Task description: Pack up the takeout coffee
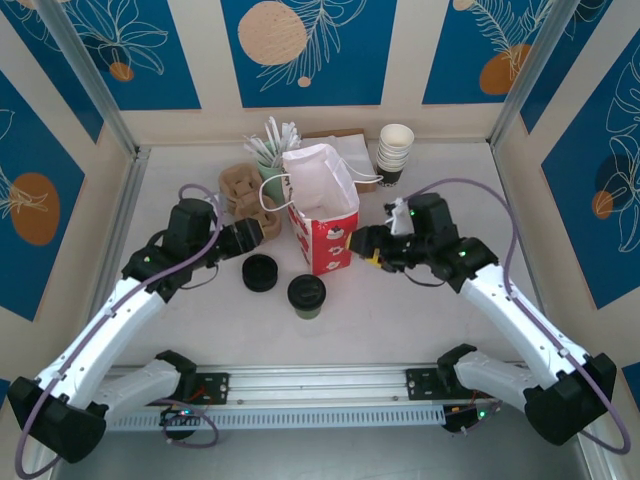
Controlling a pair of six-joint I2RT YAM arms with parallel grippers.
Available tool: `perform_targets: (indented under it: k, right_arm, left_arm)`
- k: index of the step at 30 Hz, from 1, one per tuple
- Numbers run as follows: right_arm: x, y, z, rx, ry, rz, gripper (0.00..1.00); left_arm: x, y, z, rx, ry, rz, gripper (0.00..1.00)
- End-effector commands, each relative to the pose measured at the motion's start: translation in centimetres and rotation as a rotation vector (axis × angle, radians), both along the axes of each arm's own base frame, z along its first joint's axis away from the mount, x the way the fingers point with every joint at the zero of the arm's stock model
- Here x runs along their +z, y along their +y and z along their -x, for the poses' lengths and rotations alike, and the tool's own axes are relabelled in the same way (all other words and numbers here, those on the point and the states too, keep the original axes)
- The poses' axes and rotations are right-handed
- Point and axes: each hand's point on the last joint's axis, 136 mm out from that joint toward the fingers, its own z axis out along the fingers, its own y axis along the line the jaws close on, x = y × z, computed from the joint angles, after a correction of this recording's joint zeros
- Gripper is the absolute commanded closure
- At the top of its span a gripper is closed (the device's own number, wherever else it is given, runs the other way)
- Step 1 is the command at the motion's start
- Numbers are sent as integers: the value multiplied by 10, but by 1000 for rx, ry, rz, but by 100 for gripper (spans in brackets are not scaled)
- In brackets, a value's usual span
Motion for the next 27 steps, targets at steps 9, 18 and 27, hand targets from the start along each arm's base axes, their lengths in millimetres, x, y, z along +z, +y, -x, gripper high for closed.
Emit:
perform_targets:
  k: [9,18,27]
  right_arm:
    - [65,-50,-27,-44,-133,-30,40]
    - [100,-70,-53,-53,-227,-66,40]
    - [97,-70,-55,-34,-211,-99,43]
  left_arm:
    - [9,31,-43,78,-4,26,28]
    - [-22,42,-81,99,43,29,31]
    - [-55,47,-111,104,72,15,37]
